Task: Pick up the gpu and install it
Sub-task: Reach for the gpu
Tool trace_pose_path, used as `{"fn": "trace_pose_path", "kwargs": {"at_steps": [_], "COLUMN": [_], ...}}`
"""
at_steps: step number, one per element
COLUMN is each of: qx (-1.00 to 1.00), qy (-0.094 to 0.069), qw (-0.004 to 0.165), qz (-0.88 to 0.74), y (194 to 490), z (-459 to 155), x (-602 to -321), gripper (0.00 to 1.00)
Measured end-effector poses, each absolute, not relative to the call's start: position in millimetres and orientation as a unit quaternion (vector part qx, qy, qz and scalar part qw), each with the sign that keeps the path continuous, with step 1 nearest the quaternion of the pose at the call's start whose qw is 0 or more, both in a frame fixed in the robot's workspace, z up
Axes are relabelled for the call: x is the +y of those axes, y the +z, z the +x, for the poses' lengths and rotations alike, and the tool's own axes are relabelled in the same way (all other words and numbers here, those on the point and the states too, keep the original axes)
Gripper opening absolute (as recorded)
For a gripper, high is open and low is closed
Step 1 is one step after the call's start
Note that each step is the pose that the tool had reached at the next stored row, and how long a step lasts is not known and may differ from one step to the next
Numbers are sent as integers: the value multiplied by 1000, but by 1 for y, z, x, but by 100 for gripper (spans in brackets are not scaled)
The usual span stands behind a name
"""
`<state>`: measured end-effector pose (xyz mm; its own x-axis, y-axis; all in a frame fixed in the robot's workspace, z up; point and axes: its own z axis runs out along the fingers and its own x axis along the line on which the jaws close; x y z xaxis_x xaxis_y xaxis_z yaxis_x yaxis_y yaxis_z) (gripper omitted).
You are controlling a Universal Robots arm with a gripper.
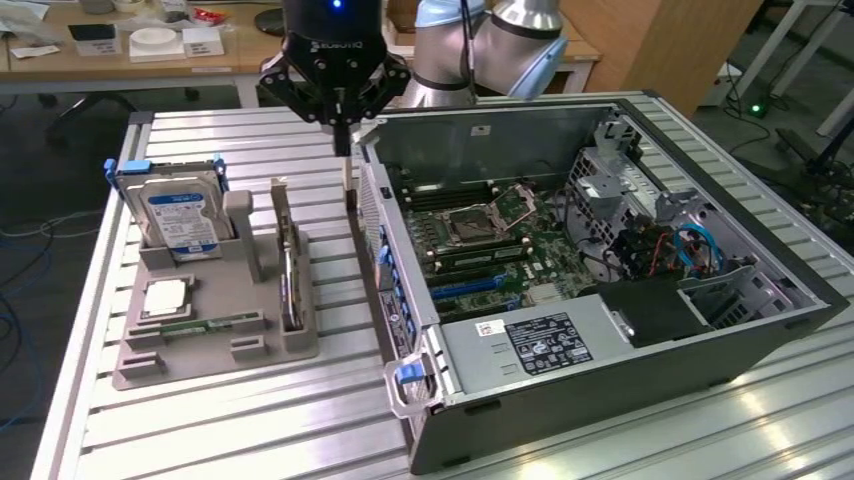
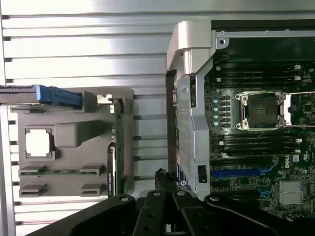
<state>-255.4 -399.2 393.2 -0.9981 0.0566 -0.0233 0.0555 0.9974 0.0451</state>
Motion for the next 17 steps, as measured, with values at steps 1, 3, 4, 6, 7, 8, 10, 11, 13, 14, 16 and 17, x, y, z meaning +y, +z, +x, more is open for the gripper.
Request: {"fn": "trace_pose_path", "kwargs": {"at_steps": [1,3,4,6,7,8,10,11,13,14,16,17], "qx": [999,999,999,999,999,999,999,999,999,999,999,999], "qy": [22,22,22,22,22,22,22,22,22,22,22,22], "qw": [12,12,12,12,12,12,12,12,12,12,12,12], "qz": [28,28,28,28,28,28,28,28,28,28,28,28], "y": [393,393,393,393,393,393,393,393,393,393,393,393], "z": [-257,-261,-263,-266,-268,-269,-272,-274,-278,-279,-282,-284], "x": [-399,-399,-399,-399,-399,-399,-399,-399,-400,-400,-400,-400], "gripper": [11,11,11,11,11,11,11,11,11,11,11,11]}}
